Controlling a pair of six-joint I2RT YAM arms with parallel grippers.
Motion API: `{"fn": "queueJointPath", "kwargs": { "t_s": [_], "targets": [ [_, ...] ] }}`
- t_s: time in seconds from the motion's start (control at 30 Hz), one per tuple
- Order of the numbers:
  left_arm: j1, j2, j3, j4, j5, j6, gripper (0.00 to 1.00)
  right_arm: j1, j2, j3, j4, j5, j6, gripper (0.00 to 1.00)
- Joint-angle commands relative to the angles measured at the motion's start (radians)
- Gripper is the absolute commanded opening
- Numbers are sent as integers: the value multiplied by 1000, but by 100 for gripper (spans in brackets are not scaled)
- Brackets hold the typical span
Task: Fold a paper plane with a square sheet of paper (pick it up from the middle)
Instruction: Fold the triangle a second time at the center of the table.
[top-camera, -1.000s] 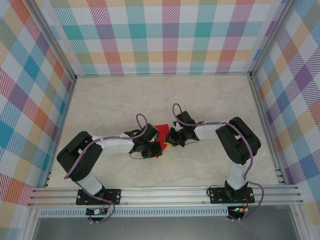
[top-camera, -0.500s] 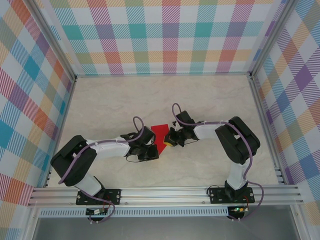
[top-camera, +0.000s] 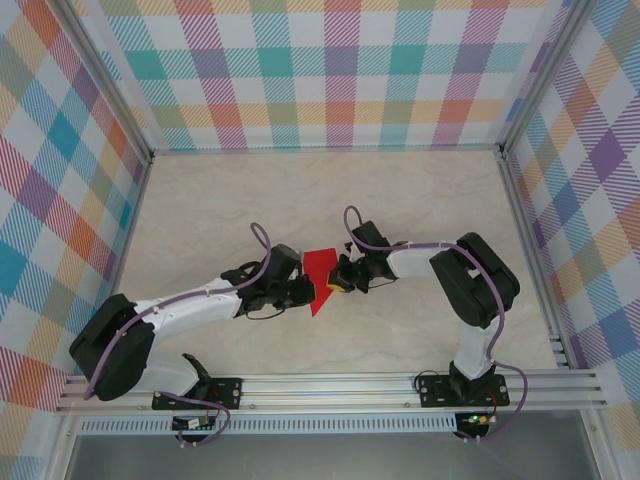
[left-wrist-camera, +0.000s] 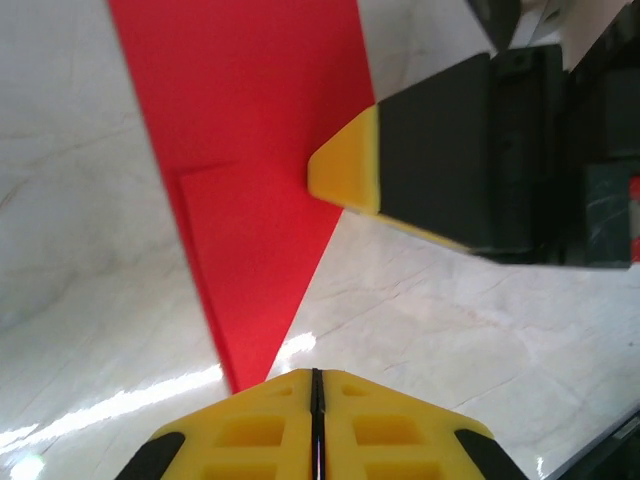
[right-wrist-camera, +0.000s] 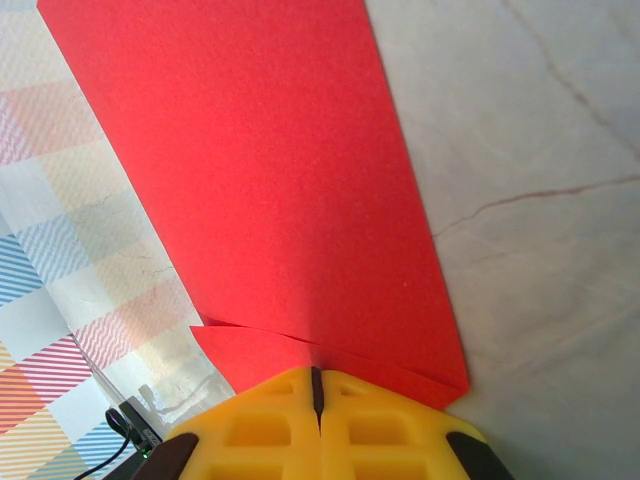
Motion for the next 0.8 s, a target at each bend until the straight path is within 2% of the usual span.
{"fn": "queueJointPath", "kwargs": {
  "t_s": [0.0, 0.17, 0.33, 0.53, 0.77],
  "targets": [
    [-14, 67, -28, 88, 8, -27, 9, 4, 97, -41, -129, 156, 5, 3],
    [-15, 153, -31, 144, 47, -55, 8, 4, 94, -43, -125, 153, 9, 3],
    [-17, 187, -40, 114, 105, -77, 8, 4, 84, -41, -116, 135, -6, 3],
    [-17, 214, -32, 13, 63, -60, 6, 3, 36, -25, -75, 83, -63, 4],
    [-17, 241, -14, -49, 24, -56, 5, 24, -37, -6, -39, -41, -120, 8]
  ]
}}
